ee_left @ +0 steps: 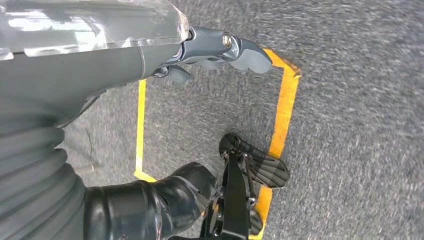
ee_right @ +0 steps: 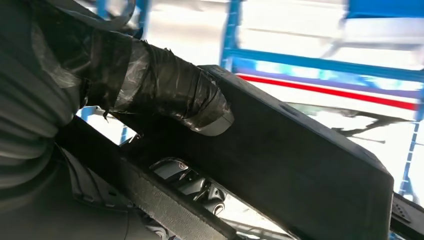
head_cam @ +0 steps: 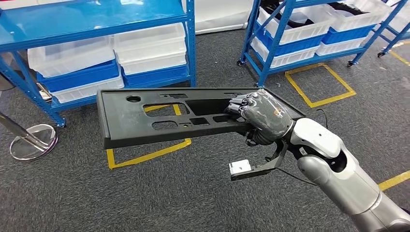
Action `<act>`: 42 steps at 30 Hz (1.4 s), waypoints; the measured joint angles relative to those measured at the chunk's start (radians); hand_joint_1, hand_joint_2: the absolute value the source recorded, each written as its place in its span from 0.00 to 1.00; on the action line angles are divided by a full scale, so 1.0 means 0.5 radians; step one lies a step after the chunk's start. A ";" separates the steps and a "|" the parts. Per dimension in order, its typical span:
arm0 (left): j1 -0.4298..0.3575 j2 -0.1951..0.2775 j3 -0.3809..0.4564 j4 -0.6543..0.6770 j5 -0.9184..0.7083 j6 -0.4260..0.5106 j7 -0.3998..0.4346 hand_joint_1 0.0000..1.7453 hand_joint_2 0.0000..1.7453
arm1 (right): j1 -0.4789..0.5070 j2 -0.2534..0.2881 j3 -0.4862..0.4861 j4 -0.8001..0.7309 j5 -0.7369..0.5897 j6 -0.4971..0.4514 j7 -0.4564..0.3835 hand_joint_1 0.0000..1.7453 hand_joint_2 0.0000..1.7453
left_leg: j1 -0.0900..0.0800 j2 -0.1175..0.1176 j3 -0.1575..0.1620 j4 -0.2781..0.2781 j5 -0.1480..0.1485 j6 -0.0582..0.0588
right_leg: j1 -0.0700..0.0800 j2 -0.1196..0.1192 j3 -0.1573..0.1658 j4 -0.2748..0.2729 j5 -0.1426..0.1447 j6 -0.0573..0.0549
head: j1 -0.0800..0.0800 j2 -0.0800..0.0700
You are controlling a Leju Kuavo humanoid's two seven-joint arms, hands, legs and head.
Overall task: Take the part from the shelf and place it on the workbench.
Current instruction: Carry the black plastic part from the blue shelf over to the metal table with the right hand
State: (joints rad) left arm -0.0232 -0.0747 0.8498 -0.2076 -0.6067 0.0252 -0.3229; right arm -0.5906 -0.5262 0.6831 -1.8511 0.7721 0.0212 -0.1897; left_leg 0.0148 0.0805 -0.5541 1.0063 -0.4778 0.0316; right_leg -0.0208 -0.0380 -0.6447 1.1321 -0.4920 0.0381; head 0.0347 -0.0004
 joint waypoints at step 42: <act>-0.005 -0.001 0.075 0.000 -0.083 -0.008 0.017 0.00 1.00 | 0.065 -0.316 -0.020 -0.086 0.495 -0.063 0.092 1.00 1.00 | 0.008 -0.149 -0.221 0.573 -0.334 -0.083 | 0.006 0.135 0.055 -0.220 0.106 -0.101 | 0.003 0.000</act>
State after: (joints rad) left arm -0.0255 -0.0753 0.8873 -0.2075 -0.6481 0.0210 -0.3146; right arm -0.5581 -0.6841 0.6729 -1.8941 1.0198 -0.0103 -0.1438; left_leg 0.0188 0.0059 -0.6645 1.2930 -0.6449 -0.0100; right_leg -0.0178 0.0294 -0.6170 1.0223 -0.4389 -0.0123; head 0.0363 -0.0004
